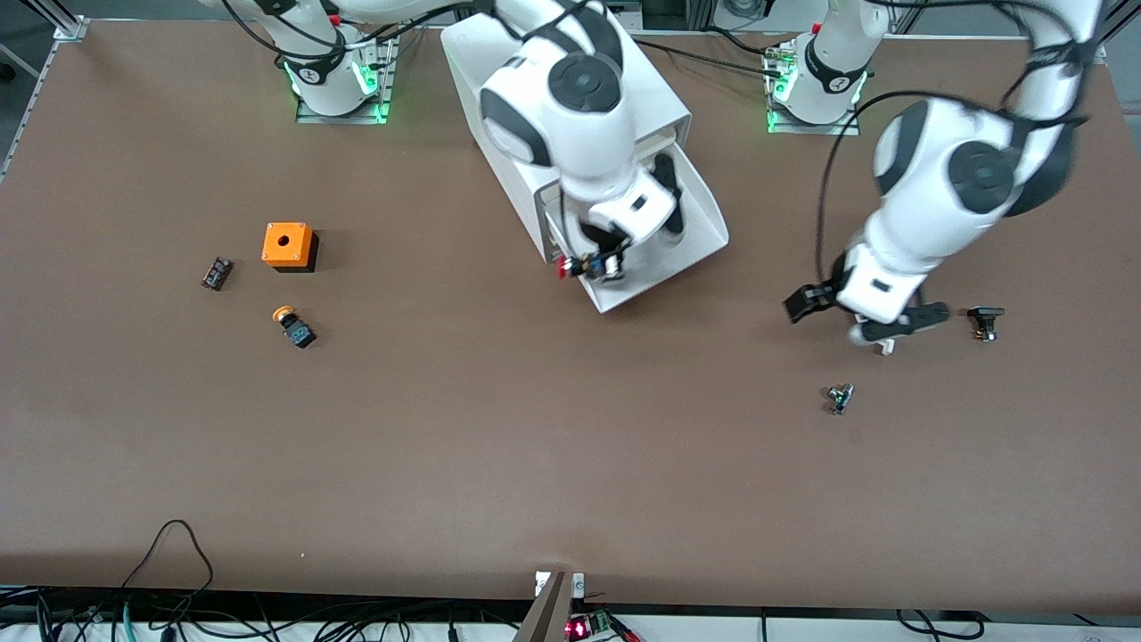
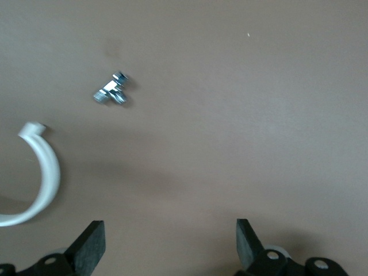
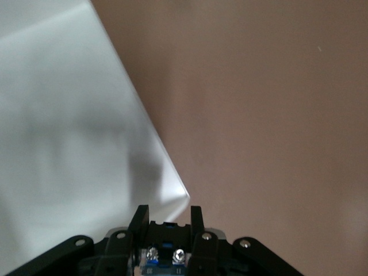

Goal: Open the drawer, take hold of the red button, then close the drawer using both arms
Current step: 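Lift the red button out while the left gripper returns to the drawer, then push the drawer shut with the left gripper while the right gripper carries the button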

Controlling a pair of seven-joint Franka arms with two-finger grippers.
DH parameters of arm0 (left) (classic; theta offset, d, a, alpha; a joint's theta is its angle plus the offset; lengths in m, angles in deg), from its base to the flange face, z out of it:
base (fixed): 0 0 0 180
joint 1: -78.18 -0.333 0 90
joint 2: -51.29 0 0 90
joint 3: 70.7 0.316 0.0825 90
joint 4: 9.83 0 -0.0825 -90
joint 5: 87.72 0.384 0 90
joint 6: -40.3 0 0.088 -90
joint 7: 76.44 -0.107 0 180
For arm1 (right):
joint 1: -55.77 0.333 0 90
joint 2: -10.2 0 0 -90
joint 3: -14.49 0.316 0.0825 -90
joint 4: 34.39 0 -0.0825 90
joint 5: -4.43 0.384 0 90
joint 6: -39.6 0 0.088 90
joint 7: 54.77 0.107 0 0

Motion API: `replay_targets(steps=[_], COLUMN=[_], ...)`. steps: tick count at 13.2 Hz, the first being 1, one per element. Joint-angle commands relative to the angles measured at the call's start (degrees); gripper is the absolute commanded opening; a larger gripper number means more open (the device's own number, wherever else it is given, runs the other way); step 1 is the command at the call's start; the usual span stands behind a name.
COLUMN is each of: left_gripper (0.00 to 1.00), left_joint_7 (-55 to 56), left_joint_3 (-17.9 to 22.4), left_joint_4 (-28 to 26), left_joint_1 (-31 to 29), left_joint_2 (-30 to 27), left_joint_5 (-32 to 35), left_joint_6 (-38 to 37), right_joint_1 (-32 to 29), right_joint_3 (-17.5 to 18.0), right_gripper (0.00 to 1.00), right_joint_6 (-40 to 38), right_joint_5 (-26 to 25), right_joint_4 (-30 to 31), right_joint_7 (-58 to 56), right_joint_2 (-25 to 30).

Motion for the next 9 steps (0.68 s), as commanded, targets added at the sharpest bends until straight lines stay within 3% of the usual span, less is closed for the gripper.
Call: replay_targets(steps=[1,5,9], left_gripper=[1.00,1.00,1.00], left_joint_7=[7.60,13.24,12.73], left_joint_3=[-1.66,-6.06,-8.08], left_joint_4=[-5.03,-8.65,-9.35], left_joint_1=[1.99,2.62,3.49], left_joint_2=[0.80,1.86,2.74], left_joint_5=[-0.94,-1.55,-10.42], left_joint_6=[6.86,8.20,8.03], right_joint_1=[-0.30,-1.78,-8.55], right_joint_3=[-2.74,-6.09,-6.09], right_gripper=[0.18,0.18,0.18], right_joint_6=[1.44,1.27,1.18], right_joint_5=[-0.79,-0.62,2.19], right_joint_4=[5.16,9.93,16.50], right_joint_7=[9.22,21.80,31.12], right_joint_2=[3.39,7.53,12.01])
